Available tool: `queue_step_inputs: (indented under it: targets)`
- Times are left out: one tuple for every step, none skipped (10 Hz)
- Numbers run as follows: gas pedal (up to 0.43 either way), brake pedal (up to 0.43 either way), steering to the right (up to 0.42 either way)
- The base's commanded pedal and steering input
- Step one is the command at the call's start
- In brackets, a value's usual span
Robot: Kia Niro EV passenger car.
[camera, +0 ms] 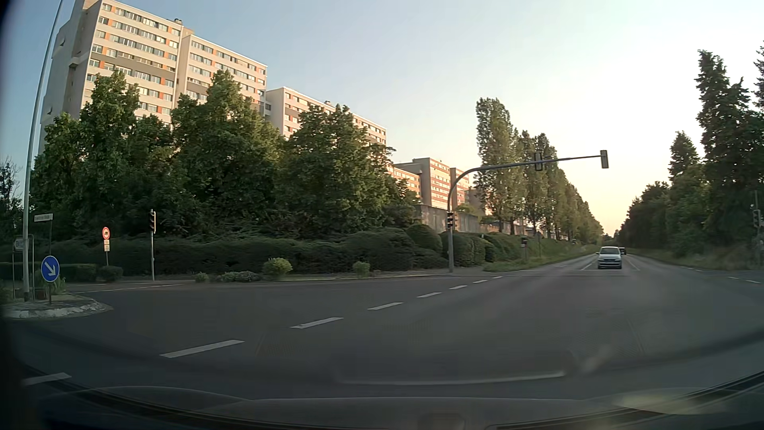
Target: Follow the waypoints while adhering to traffic rules and regulations
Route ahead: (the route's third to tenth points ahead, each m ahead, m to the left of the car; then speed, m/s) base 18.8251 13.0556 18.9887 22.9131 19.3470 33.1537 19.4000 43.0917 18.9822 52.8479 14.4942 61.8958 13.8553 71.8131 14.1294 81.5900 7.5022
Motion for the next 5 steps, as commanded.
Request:
queue_step_inputs:
  targets:
    - [0.138, 0.03, -0.239]
    - [0.13, 0.03, -0.247]
    - [0.13, 0.03, -0.252]
    - [0.13, 0.03, -0.255]
    - [0.13, 0.03, -0.258]
